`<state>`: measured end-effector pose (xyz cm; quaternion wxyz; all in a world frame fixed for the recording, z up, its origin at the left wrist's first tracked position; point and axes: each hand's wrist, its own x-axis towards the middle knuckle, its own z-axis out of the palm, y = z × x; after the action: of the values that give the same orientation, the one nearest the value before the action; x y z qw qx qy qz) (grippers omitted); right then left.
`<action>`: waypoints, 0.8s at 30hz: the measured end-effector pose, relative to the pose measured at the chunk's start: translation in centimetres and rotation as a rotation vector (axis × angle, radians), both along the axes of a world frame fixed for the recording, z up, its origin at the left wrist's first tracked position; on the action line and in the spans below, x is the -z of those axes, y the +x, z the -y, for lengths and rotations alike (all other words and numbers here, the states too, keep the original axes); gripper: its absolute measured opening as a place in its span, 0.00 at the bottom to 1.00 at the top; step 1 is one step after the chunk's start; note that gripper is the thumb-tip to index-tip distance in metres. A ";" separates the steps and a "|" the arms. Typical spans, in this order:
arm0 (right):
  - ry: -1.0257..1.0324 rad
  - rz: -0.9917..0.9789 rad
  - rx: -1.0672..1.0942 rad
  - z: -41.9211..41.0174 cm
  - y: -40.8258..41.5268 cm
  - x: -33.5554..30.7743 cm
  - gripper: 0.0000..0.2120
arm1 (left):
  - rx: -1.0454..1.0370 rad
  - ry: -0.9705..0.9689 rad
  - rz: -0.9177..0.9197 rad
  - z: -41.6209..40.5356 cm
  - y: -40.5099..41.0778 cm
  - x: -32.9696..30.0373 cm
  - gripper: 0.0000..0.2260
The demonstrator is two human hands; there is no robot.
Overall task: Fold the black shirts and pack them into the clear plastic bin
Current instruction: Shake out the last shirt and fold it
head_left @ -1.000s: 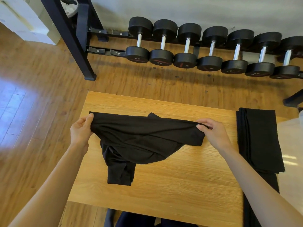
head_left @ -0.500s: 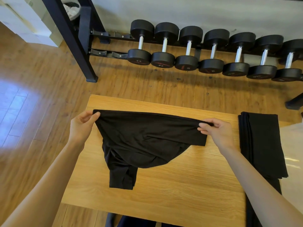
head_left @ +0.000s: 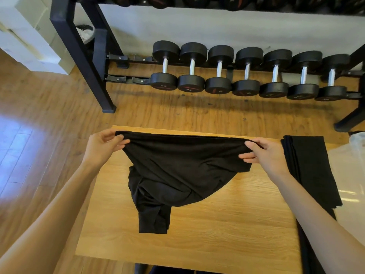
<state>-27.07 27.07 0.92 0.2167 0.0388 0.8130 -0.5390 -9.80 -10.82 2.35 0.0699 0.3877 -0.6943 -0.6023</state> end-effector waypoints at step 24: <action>0.313 -0.620 -0.075 0.7 -9.9 -5.0 0.08 | 0.277 -0.549 -0.052 -0.8 -15.3 -5.7 0.08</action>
<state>-36.95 26.36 5.88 -0.0296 -0.1239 0.9137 -0.3859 -25.07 -10.00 8.01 0.1072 0.2403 -0.8752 -0.4058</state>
